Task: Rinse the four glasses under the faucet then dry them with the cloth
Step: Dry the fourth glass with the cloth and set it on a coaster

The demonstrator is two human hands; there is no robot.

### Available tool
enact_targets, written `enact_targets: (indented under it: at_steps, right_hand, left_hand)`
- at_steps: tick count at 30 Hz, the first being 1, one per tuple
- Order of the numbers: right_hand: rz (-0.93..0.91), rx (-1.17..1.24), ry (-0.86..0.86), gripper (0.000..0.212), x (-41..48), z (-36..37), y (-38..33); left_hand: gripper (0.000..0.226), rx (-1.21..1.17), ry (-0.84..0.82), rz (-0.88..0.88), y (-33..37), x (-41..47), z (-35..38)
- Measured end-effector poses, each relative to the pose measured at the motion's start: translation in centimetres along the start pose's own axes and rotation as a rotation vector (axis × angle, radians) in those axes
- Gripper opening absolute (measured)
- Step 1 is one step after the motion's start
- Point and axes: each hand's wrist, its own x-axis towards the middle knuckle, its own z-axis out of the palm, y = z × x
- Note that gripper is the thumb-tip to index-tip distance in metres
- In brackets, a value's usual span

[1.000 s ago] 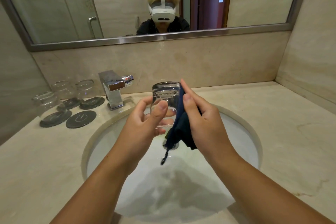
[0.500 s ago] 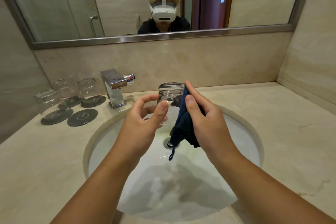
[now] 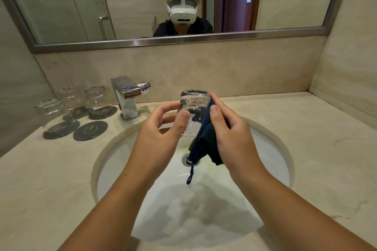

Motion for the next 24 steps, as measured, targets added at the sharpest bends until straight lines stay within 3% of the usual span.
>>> enact_targets:
  at_steps: [4, 9, 12, 15, 18, 24]
  right_hand:
    - [-0.037, -0.011, -0.009, 0.039, 0.06, -0.12, 0.13]
    - [0.115, 0.286, -0.067, 0.035, 0.71, -0.29, 0.01]
    - [0.093, 0.252, -0.03, 0.039, 0.86, -0.31, 0.26]
    - [0.061, 0.18, 0.027, 0.032, 0.69, -0.36, 0.15]
    - [-0.023, 0.068, 0.049, 0.037, 0.35, -0.39, -0.08]
    - [-0.06, 0.015, -0.015, 0.04, 0.3, -0.4, 0.07]
  left_hand:
    - [0.053, -0.009, 0.008, -0.021, 0.16, -0.05, 0.11]
    - [0.058, -0.212, -0.097, -0.138, 0.28, -0.01, -0.02]
    - [0.058, -0.114, -0.092, -0.107, 0.19, 0.14, -0.06]
    - [0.045, -0.112, 0.004, -0.075, -0.23, 0.33, -0.12]
    - [0.036, -0.094, -0.002, -0.038, 0.01, -0.02, 0.17]
    - [0.055, -0.072, -0.025, -0.06, 0.03, -0.05, 0.07]
